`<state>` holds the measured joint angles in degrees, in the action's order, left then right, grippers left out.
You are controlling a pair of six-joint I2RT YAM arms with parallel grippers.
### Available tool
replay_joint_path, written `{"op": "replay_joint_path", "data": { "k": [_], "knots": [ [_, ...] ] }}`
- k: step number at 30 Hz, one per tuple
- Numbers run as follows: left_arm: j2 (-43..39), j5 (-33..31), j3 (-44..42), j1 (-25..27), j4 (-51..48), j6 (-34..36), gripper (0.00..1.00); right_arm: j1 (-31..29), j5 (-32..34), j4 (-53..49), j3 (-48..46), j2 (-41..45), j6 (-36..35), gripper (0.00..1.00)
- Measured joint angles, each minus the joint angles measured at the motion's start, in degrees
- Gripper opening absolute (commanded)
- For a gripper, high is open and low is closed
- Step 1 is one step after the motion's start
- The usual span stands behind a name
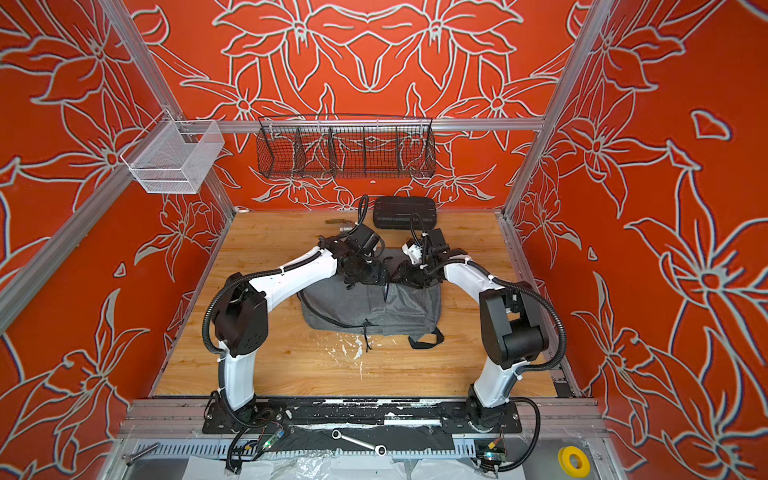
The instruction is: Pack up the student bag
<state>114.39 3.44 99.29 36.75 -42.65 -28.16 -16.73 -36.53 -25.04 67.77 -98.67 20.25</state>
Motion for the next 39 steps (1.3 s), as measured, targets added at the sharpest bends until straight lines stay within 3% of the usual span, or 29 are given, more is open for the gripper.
{"op": "replay_joint_path", "data": {
  "k": [3,14,29,34,39],
  "knots": [
    [0.0,0.07,1.77,-1.66,-1.75,0.28,0.89,-1.46,5.49,0.15,0.63,0.28,-0.04,0.57],
    [0.17,4.66,1.57,-7.61,-4.72,0.26,0.92,-7.17,22.77,-1.66,4.42,-2.36,-0.37,0.67],
    [4.2,12.74,-6.12,-7.74,-4.87,0.22,0.89,-13.9,40.13,-3.69,8.98,-9.01,1.49,0.68],
    [4.55,15.32,-6.95,-8.02,-2.45,-0.31,0.82,-15.26,48.33,-6.08,11.19,-11.06,3.06,0.69],
    [4.5,18.03,-9.86,-9.25,1.46,-1.05,0.72,-15.65,55.98,-9.49,11.3,-11.28,5.88,0.78]
  ]
}}
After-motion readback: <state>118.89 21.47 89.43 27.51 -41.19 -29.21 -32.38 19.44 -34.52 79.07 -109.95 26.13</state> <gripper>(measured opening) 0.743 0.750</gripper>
